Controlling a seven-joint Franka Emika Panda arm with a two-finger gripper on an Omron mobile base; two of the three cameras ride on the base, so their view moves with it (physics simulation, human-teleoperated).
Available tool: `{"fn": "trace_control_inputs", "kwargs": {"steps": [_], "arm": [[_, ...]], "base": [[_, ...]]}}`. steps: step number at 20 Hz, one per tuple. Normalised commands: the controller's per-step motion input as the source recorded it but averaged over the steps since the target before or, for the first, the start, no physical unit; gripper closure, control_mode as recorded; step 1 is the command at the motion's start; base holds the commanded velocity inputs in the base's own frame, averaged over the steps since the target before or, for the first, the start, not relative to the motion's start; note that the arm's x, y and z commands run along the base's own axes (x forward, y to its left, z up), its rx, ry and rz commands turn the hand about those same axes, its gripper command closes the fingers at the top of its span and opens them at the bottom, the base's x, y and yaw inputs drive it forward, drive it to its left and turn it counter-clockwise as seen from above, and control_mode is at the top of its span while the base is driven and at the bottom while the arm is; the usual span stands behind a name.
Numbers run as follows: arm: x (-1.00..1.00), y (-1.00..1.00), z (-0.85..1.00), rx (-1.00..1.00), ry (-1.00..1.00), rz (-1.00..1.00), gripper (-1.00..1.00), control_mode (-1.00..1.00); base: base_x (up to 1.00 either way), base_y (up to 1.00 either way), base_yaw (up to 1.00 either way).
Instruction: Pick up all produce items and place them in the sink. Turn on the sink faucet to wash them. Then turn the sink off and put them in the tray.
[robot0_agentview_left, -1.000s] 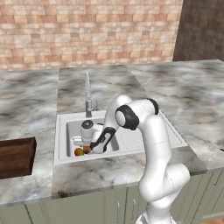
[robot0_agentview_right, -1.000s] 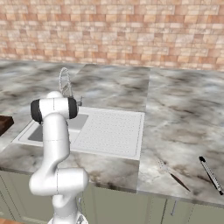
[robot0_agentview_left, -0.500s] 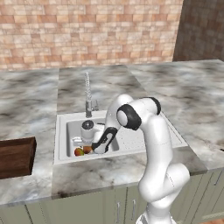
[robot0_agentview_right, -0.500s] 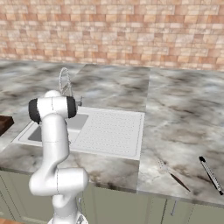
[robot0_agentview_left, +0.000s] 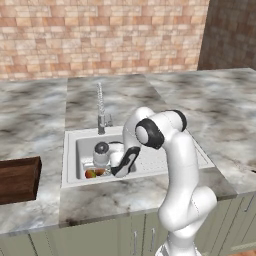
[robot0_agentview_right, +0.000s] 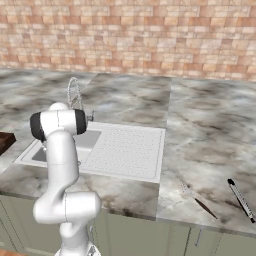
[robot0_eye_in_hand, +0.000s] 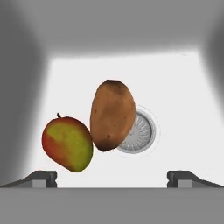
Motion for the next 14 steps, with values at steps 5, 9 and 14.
{"fn": "trace_control_inputs", "kwargs": {"steps": [5, 9, 14], "arm": [[0.0, 0.16, 0.0, 0.0, -0.07, 0.16, -1.0, -1.0], [0.0, 0.26, 0.0, 0.0, -0.03, 0.2, -1.0, -1.0], [0.0, 0.28, 0.0, 0.0, 0.0, 0.17, -1.0, -1.0]], "base": [[0.0, 0.0, 0.0], [0.0, 0.0, 0.0], [0.0, 0.0, 0.0]]}}
